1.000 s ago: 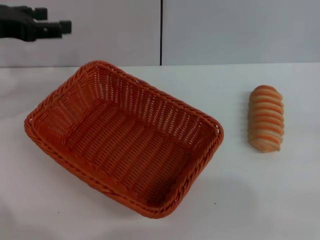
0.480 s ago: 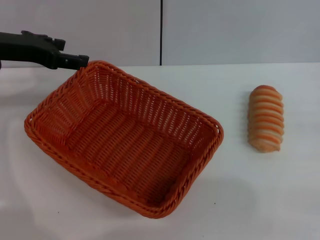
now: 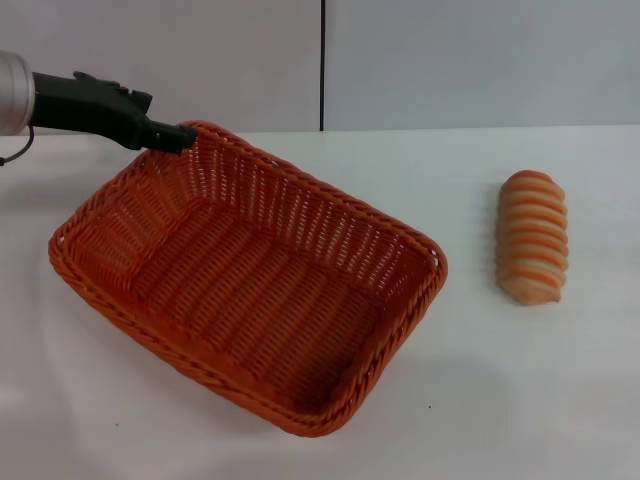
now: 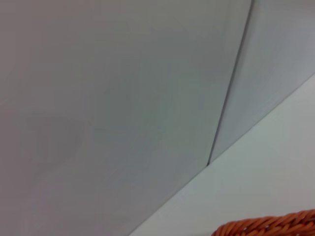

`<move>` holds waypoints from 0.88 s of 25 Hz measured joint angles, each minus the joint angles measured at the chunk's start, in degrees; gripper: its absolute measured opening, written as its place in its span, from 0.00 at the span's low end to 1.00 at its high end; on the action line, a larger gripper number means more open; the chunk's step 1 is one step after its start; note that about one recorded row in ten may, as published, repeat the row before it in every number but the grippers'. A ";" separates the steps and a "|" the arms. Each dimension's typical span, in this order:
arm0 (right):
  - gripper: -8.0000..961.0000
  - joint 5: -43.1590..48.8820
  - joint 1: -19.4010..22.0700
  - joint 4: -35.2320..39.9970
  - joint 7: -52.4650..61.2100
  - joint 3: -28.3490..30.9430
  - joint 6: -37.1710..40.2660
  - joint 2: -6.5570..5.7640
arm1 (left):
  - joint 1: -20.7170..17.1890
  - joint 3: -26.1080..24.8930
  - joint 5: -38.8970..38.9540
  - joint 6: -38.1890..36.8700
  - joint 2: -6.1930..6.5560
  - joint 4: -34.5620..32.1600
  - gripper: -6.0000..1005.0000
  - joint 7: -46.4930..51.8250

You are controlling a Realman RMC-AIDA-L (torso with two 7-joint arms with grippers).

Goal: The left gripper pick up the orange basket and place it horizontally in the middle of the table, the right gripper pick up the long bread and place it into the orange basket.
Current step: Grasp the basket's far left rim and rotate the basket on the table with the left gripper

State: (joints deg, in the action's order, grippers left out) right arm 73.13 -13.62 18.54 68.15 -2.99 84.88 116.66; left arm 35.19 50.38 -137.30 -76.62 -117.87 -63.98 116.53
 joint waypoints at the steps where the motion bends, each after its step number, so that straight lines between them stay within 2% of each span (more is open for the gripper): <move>1: 0.04 0.00 0.00 0.00 0.00 0.00 0.00 0.00 | 0.00 0.00 0.00 0.00 0.00 0.00 0.81 0.00; 8: 0.04 0.00 -0.07 0.00 0.11 0.00 -0.26 -0.04 | 1.93 0.38 -2.49 2.10 0.00 3.78 0.81 0.44; 22: 0.05 0.00 0.00 -0.09 0.39 0.00 -0.32 -0.13 | 2.31 1.23 -2.88 4.10 0.02 6.26 0.81 0.24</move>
State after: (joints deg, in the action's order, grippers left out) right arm 73.13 -13.62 18.45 68.53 -2.99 84.56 116.54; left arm 37.50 51.62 -140.18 -72.52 -117.85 -57.73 116.77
